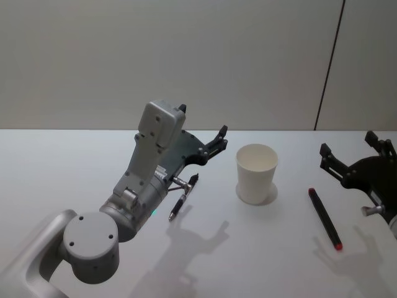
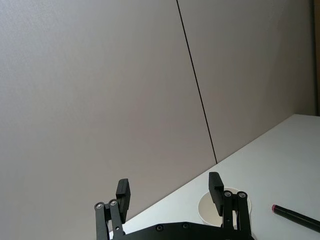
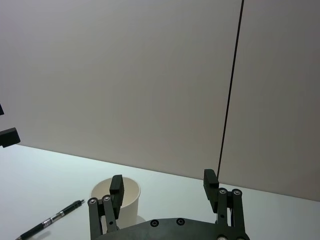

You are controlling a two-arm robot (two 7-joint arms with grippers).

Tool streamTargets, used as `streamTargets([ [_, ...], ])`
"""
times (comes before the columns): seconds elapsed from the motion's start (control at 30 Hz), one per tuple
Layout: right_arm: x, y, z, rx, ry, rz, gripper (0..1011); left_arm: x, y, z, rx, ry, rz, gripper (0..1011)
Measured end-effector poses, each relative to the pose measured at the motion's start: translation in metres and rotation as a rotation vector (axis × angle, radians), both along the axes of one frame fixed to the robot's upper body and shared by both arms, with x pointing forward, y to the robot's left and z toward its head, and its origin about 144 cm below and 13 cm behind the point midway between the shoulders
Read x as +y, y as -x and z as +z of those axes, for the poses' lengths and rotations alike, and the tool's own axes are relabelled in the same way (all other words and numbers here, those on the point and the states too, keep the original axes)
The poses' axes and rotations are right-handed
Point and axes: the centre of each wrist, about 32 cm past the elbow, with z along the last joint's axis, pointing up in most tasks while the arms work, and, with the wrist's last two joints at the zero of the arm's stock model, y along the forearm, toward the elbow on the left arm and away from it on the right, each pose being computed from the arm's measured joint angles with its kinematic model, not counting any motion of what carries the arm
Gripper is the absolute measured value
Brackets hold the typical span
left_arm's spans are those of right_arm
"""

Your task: Place the pen into the pen holder.

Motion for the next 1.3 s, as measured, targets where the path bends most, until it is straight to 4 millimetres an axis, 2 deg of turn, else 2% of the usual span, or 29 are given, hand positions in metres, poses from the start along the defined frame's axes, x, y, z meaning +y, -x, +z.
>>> streamTargets([
  [1.3, 0.0041, -0.0002, 0.0002, 0.011, 0.006, -0.005, 1001, 0.0, 0.0, 0.0, 0.0, 0.0, 0.0, 1000],
])
